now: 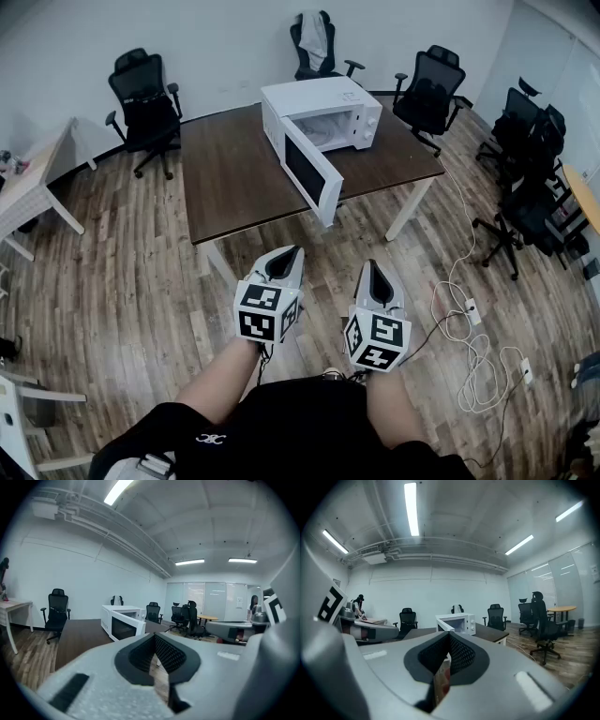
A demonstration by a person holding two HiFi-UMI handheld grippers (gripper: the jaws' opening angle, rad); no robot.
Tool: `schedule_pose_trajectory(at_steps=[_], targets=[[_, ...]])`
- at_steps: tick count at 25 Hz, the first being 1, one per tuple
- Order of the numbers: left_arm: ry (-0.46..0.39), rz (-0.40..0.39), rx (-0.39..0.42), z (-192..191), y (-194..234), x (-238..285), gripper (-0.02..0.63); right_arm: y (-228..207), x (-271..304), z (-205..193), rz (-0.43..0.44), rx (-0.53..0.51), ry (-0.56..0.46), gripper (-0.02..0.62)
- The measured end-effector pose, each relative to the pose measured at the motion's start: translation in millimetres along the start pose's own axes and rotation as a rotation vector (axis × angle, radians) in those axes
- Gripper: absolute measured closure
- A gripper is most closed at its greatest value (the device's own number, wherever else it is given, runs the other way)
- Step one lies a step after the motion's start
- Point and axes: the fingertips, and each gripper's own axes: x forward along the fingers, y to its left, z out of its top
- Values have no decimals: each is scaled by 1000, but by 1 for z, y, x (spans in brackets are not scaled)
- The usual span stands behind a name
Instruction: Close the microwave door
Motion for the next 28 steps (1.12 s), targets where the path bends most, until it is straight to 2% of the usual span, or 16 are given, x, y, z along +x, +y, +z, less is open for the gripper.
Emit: schedule_pose_trajectory(at_steps=[9, 19, 28], targets=[[7, -7, 1, -5, 3, -13, 598, 16, -10, -4, 21, 37, -10, 588], [23, -13, 5, -17, -8, -16, 598, 13, -19, -16, 23, 41, 9, 588], [27, 2, 20, -16, -1, 2, 598, 6, 3, -16, 41, 38, 3, 588]])
